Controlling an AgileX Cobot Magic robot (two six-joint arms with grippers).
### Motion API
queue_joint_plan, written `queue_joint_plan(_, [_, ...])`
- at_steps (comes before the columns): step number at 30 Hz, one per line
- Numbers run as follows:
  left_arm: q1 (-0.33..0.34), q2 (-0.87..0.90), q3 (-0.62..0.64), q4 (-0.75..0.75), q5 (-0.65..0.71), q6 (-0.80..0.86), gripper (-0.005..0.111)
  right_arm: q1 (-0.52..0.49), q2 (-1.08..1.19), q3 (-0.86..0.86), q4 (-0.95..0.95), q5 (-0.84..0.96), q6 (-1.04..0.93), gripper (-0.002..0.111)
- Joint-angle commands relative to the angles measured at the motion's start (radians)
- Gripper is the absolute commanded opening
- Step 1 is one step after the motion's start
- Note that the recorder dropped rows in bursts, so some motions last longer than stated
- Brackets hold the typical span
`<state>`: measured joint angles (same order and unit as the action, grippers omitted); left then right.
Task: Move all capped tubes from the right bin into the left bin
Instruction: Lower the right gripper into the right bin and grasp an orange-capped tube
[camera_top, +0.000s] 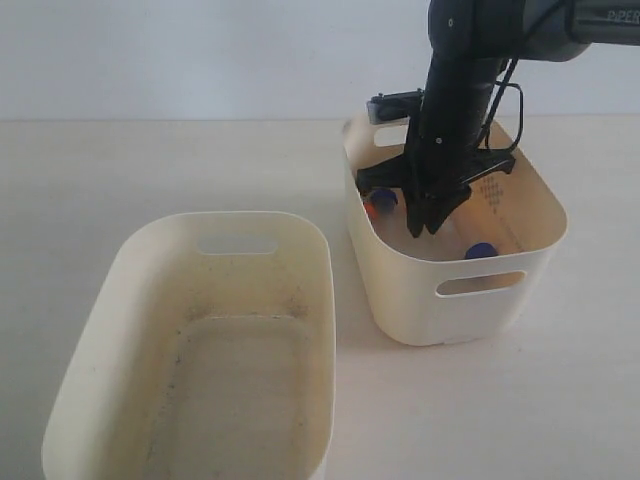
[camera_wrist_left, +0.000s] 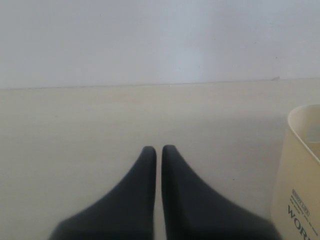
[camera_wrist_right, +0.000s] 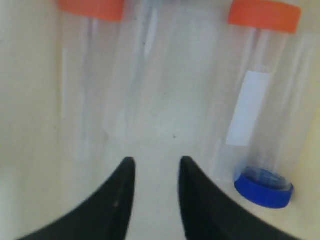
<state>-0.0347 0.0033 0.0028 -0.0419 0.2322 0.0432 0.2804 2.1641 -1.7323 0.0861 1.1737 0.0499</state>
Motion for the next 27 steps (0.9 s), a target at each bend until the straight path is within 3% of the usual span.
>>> queue_joint_plan(1, [0.001, -0.003, -0.003, 0.002, -0.005, -0.008, 0.004, -0.002, 0.0, -0.006, 0.031, 0.0, -0.003, 0.066])
queue_joint_plan(18, [0.001, -0.003, -0.003, 0.002, -0.005, -0.008, 0.004, -0.002, 0.115, -0.006, -0.118, -0.061, 0.137, 0.068])
queue_joint_plan(21, [0.001, -0.003, -0.003, 0.002, -0.005, -0.008, 0.004, -0.002, 0.125, -0.006, -0.118, -0.061, 0.155, 0.051])
queue_joint_plan(25, [0.001, -0.003, -0.003, 0.002, -0.005, -0.008, 0.004, -0.002, 0.124, -0.006, -0.118, -0.049, 0.168, 0.005])
queue_joint_plan(27, [0.001, -0.003, -0.003, 0.002, -0.005, -0.008, 0.004, -0.002, 0.119, -0.006, -0.118, -0.045, 0.159, 0.0])
